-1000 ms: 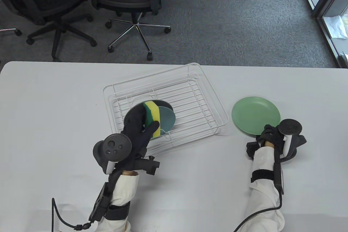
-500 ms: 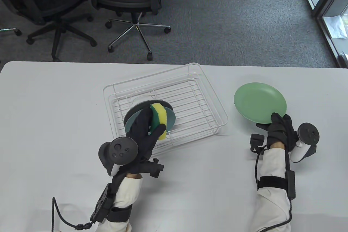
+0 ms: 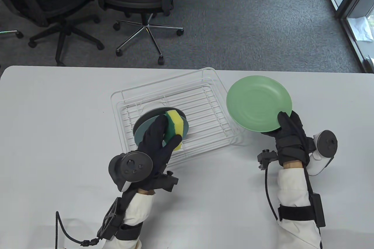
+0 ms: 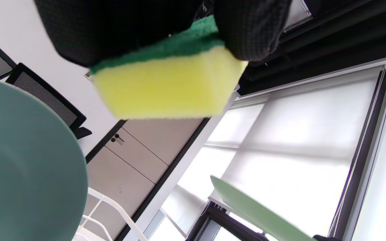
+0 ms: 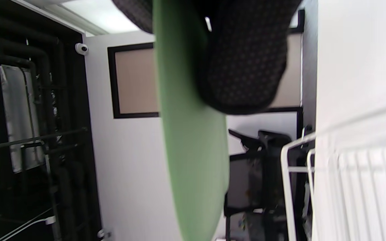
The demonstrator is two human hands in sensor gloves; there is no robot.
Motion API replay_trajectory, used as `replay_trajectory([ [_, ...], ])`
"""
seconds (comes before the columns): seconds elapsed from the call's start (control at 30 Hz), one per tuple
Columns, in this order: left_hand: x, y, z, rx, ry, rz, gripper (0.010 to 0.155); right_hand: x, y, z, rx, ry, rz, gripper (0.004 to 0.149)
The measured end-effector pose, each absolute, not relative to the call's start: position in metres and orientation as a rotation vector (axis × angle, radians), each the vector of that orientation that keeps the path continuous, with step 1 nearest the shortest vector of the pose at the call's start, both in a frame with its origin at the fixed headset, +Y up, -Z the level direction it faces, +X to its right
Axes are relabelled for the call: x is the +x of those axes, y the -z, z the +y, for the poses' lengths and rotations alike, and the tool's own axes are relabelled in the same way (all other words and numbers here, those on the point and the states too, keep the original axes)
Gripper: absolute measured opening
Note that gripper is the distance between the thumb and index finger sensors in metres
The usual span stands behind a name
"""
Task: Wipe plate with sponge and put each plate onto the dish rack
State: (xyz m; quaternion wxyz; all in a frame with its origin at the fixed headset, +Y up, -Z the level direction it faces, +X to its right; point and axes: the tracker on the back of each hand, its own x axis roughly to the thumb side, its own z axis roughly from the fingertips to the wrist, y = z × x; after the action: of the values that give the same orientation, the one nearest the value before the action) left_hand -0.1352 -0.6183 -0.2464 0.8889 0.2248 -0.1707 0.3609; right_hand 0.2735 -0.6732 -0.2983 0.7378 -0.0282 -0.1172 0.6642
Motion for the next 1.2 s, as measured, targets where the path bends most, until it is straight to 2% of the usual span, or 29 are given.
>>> replay_trajectory([
  [0.3,-0.118,0.238,-0.615,0.499,-0.629,-0.408,0.069,0.241,0.284,-0.670,0.133,-1.502,-0.184,0.061],
  [0.47,-0.104,0.235,-0.619,0.494,-0.474,-0.432,0.069,0.224,0.279,-0.672,0.205,-1.500,-0.096,0.061],
  [0.73,-0.091,0.236,-0.626,0.488,-0.250,-0.424,0.067,0.209,0.274,-0.665,0.304,-1.605,-0.096,0.062],
  [0.9,-0.080,0.237,-0.629,0.411,-0.105,-0.451,0.067,0.205,0.273,-0.664,0.348,-1.635,-0.072,0.064],
  [0.97,-0.076,0.238,-0.630,0.333,-0.042,-0.462,0.068,0.202,0.273,-0.664,0.363,-1.644,-0.051,0.065],
  [1.13,-0.064,0.238,-0.634,0.184,0.043,-0.504,0.069,0.190,0.270,-0.662,0.429,-1.702,-0.028,0.067],
  [1.2,-0.061,0.237,-0.635,0.174,0.047,-0.516,0.069,0.185,0.270,-0.662,0.437,-1.716,-0.017,0.068],
])
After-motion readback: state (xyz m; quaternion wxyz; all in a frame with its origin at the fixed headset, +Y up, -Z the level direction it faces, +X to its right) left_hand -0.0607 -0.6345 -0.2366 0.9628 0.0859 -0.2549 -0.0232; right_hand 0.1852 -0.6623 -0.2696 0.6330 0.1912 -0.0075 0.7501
